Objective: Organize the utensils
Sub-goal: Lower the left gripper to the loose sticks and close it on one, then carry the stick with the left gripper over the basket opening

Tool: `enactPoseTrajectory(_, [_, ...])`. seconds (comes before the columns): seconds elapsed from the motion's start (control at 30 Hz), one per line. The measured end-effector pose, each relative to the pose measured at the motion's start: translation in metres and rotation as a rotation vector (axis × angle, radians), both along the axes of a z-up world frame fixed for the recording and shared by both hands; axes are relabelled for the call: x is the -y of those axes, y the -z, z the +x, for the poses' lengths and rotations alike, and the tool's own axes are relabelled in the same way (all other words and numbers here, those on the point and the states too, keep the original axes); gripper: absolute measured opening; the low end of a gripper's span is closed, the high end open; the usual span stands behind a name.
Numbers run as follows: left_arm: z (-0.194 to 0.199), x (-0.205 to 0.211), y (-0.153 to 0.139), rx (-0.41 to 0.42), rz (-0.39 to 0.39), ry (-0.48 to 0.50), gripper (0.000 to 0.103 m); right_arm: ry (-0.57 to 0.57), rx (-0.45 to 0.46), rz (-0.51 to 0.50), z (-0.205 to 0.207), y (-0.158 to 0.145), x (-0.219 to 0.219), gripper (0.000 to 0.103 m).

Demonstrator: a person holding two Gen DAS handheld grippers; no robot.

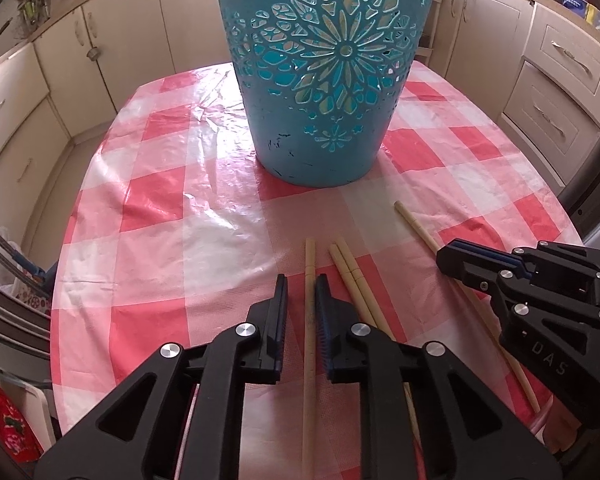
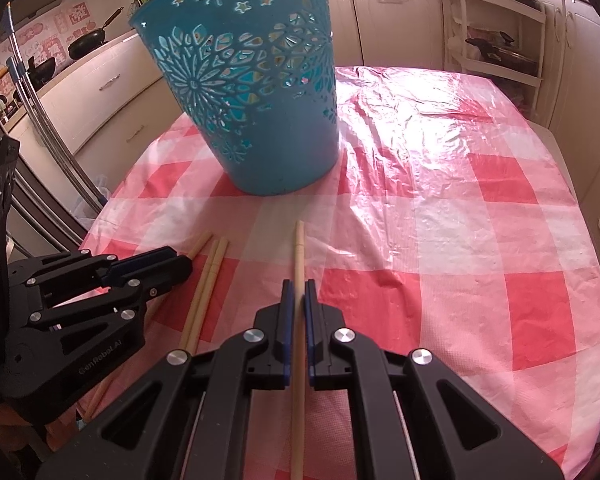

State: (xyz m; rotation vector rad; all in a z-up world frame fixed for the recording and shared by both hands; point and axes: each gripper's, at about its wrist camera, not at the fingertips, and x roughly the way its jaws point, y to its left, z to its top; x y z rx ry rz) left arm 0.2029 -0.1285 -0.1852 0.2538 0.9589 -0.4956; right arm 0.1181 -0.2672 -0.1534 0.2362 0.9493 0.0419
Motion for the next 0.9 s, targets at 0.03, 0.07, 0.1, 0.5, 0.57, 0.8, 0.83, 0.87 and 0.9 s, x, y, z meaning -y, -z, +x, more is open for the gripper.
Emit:
enactPoseTrajectory(0.03, [0.0, 0.0, 0.0, 0.002, -0.001, 0.0, 0.015, -0.002, 0.001, -0.009, 0.0, 0.0, -0.001, 0.006])
enactPoseTrajectory(0.07, [-0.001, 0.0, 0.0, 0.004, 0.0, 0.0, 0.015, -0.004, 0.002, -0.019, 0.0, 0.0, -0.002, 0.006])
enactPoseTrajectory(0.1, [-0.001, 0.0, 0.0, 0.006, 0.002, 0.001, 0.015, -0.006, 0.003, -0.028, 0.0, 0.0, -0.003, 0.006])
enactPoseTrajectory(0.5, [-0.002, -0.001, 0.001, -0.013, -0.042, 0.015, 0.005, -0.025, 0.008, -0.084, 0.001, 0.0, -0.009, 0.006])
enactPoseTrajectory(0.57, [-0.001, -0.003, 0.001, -0.025, -0.057, 0.011, 0.005, -0.031, 0.009, -0.093, 0.001, 0.0, -0.009, 0.006])
enactPoseTrajectory(0.8, [0.001, -0.019, -0.009, -0.057, -0.134, -0.034, 0.005, -0.032, 0.009, -0.082, 0.0, 0.0, -0.008, 0.006])
enactPoseTrajectory(0.83, [0.001, -0.022, -0.013, -0.053, -0.149, -0.04, 0.005, -0.031, 0.01, -0.083, 0.0, 0.0, -0.008, 0.006])
enactPoseTrajectory(0.87, [0.001, -0.025, -0.019, -0.046, -0.163, -0.048, 0.005, -0.03, 0.011, -0.083, 0.0, 0.0, -0.008, 0.006])
enactPoseTrajectory(0.9, [0.0, -0.029, -0.025, -0.037, -0.18, -0.055, 0.005, -0.03, 0.012, -0.084, 0.0, 0.0, -0.008, 0.006])
